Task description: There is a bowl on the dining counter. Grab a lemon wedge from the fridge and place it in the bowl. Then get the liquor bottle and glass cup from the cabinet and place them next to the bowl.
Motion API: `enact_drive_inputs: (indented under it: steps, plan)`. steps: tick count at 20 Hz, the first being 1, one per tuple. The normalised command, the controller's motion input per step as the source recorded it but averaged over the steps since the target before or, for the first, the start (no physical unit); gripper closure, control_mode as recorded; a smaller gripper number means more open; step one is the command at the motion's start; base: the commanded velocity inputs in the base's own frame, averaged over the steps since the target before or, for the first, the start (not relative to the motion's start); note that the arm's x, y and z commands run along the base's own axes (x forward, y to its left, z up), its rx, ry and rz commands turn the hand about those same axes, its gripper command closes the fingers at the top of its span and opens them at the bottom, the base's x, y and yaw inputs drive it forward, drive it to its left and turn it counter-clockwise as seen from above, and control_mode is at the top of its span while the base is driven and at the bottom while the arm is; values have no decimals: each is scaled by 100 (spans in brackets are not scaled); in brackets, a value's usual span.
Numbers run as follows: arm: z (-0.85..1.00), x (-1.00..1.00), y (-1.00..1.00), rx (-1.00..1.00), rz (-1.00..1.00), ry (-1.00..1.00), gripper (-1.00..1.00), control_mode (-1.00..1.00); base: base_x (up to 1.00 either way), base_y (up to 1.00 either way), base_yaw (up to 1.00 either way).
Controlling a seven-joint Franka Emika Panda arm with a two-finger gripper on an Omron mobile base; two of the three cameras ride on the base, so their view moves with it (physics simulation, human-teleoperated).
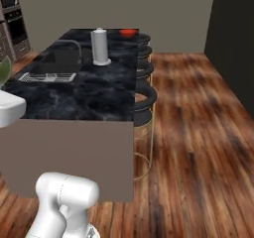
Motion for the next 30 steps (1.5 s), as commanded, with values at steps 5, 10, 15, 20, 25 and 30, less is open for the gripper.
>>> enact_drive_inputs:
  steps: [5, 10, 15, 20, 25, 30]
  plan:
    - [0, 0, 0, 0, 0, 0, 100, 100, 1, -100, 0]
    - [0, 0, 0, 0, 0, 0, 100, 100, 23, -97, 0]
    - [0, 0, 0, 0, 0, 0, 100, 100, 49, -92, 2]
    - [0, 0, 0, 0, 0, 0, 100, 100, 79, -76, 10]
    - [0, 0, 0, 0, 0, 0, 100, 100, 100, -55, 18]
    - [0, 0, 0, 0, 0, 0, 100, 100, 100, -51, 22]
